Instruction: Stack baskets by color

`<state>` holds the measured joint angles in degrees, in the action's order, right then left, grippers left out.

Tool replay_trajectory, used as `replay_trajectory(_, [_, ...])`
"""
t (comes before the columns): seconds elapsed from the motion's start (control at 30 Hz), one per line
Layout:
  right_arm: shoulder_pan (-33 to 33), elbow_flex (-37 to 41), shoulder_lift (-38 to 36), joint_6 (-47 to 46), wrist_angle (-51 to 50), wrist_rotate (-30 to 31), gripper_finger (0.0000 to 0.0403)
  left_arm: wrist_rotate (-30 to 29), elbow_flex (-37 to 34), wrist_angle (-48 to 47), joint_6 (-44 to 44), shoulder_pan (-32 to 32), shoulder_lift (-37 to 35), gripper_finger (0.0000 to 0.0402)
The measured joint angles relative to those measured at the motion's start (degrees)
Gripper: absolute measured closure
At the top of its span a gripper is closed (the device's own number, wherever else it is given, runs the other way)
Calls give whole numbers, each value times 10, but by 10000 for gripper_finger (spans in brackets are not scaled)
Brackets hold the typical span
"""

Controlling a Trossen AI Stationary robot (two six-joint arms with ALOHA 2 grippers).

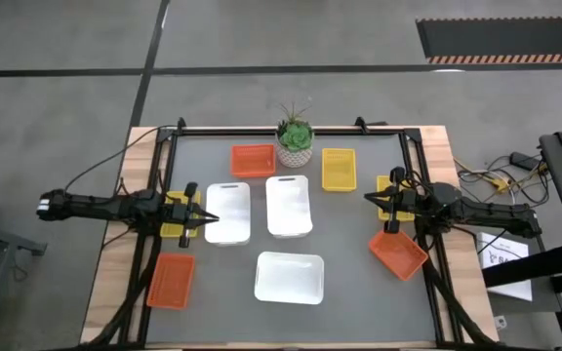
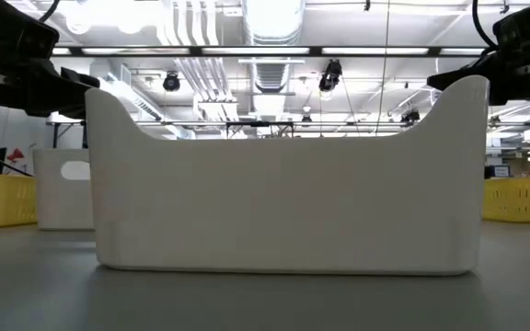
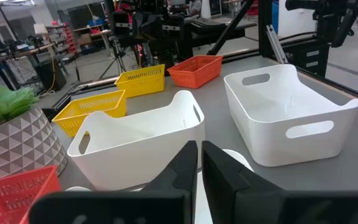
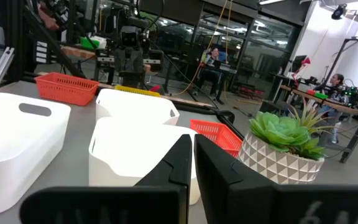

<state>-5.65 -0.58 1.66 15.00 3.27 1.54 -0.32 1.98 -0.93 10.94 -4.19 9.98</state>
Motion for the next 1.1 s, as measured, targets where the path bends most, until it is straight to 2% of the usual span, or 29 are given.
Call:
replay_trajectory(0.4, [0,0,0,-8,4,0,390,0,0,0,0,0,0,395])
replay_trajectory(0.47, [0,0,0,-65,0,-9,390,0,0,0,0,0,0,395])
replay_trajectory(0.57, [0,0,0,-240,-3,-29,390,0,0,0,0,0,0,395])
replay_trajectory(0.63, [0,0,4,-280,15,-27,390,0,0,0,0,0,0,395])
replay_trajectory(0.8, [5,0,13,-242,98,-111,390,0,0,3,0,0,0,395])
replay_trajectory(0.93, [10,0,45,-202,209,-110,390,-1,0,41,-5,0,0,395])
replay_trajectory(1.1, [10,0,109,-180,306,-106,390,-1,0,136,-75,0,10,395])
